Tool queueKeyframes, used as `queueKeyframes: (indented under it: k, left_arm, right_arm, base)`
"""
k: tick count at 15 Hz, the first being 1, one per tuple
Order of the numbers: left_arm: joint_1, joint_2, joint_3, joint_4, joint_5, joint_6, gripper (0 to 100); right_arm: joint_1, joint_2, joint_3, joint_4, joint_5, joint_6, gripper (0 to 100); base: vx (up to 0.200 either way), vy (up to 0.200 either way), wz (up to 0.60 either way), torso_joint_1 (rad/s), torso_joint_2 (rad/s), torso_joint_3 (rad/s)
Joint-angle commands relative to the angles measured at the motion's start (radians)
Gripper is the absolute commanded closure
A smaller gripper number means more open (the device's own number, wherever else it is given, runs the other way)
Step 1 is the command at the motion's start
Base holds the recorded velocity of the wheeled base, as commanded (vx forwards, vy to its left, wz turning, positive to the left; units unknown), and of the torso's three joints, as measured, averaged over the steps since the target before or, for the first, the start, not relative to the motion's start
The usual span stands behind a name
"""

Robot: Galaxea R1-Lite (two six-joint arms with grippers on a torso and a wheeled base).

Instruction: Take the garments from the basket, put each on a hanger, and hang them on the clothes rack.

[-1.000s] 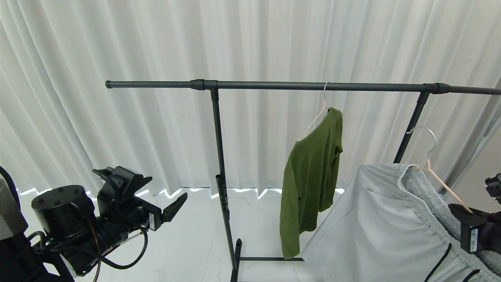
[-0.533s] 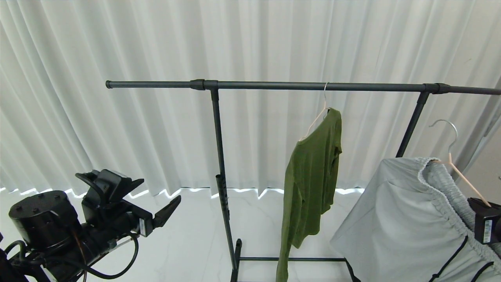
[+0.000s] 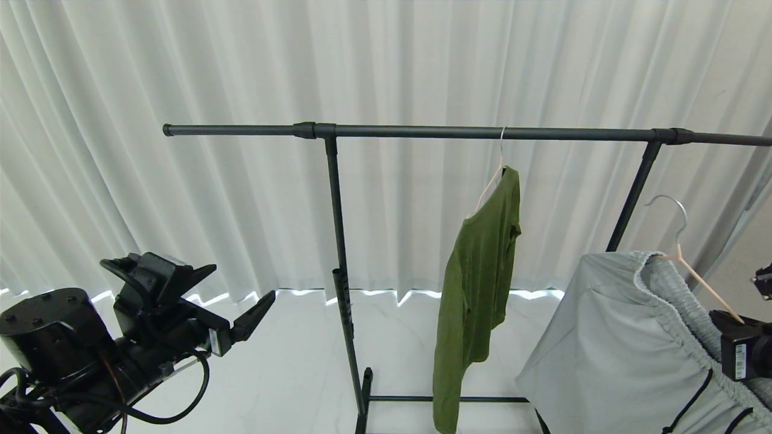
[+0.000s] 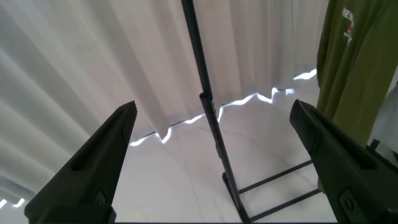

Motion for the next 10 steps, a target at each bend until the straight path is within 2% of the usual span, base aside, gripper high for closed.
queueKeyframes:
  k: [1,7,10]
  left_arm:
    - [-0.001,0.001,0.000,-0.001,0.000,0.001,0]
    - [-0.007,-0.005,0.003,0.000,0.000,0.001,0]
    - [-0.007,-0.010,0.006,-0.001,0.000,0.001,0]
  right_arm:
    - [0.011,0.013,0.000,-0.001,0.000,0.000,100]
    - [0.025,0.015,0.006,-0.001,0.000,0.000,100]
    - [0.046,0.015,0.008,-0.001,0.000,0.001,100]
  base:
    - [0.000,-0.200,0.00,-0.002,0.00,0.002]
    - [0.000,-0.200,0.00,0.005,0.00,0.004]
    - [0.000,0.000,0.00,0.000,0.00,0.000]
